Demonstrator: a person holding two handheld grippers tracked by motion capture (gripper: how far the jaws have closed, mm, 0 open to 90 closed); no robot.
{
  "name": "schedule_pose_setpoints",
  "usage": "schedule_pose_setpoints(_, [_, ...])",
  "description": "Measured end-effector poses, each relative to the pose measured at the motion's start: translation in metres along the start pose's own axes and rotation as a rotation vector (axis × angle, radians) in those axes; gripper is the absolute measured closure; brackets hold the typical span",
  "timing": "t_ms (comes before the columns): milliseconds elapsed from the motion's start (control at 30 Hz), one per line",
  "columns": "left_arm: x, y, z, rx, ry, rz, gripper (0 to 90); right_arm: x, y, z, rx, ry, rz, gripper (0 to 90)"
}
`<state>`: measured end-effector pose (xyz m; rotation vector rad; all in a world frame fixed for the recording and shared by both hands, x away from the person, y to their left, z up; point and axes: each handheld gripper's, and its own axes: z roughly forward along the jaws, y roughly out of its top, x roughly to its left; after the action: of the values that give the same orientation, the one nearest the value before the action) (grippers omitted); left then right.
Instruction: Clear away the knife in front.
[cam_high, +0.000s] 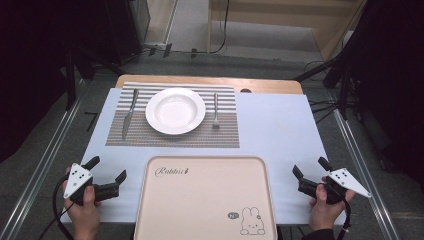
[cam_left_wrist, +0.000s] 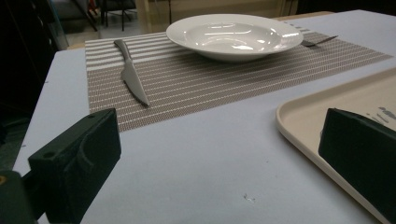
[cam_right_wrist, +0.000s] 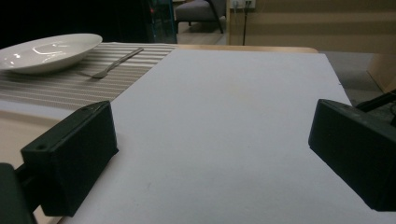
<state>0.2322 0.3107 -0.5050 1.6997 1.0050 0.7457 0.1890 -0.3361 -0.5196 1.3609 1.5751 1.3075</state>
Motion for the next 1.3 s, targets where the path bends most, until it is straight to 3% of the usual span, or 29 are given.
schedule_pose_setpoints(167, [-0.001,0.002,0.002,0.015,0.02,0.007,0.0,-0.001,0.0,-0.002,-0.015,0.018,-0.001,0.0])
schedule_pose_setpoints(400, [0.003,0.007,-0.001,0.012,0.036,-0.028,0.0,0.0,0.0,-0.001,-0.012,0.041,-0.015,0.0])
schedule_pose_setpoints(467, [0.004,0.011,0.0,0.019,0.04,-0.045,0.0,0.001,0.001,0.0,-0.006,0.051,-0.025,0.0])
schedule_pose_setpoints(533, [0.005,0.015,0.003,0.064,0.054,-0.086,0.0,0.001,0.002,0.0,-0.004,0.053,-0.026,0.0])
schedule_pose_setpoints(700, [0.001,0.028,0.002,0.059,0.048,-0.048,0.0,-0.001,0.003,0.002,-0.002,0.058,-0.015,0.0])
schedule_pose_setpoints(800, [0.002,0.037,0.001,0.032,0.036,-0.052,0.0,-0.002,0.002,0.002,0.001,0.042,-0.004,0.0])
schedule_pose_setpoints(967, [0.002,0.054,0.0,0.024,0.039,-0.026,0.0,0.003,0.002,0.003,0.013,0.045,-0.034,0.0])
schedule_pose_setpoints(1133, [0.004,0.069,0.004,0.021,0.016,-0.035,0.0,0.003,0.002,0.003,0.017,0.048,-0.035,0.0])
schedule_pose_setpoints(1200, [0.006,0.078,0.007,0.023,-0.021,-0.036,0.0,0.002,0.002,0.002,0.016,0.056,-0.03,0.0])
schedule_pose_setpoints(1300, [0.008,0.082,0.011,0.025,-0.021,-0.037,0.0,0.002,0.002,0.002,0.015,0.062,-0.031,0.0])
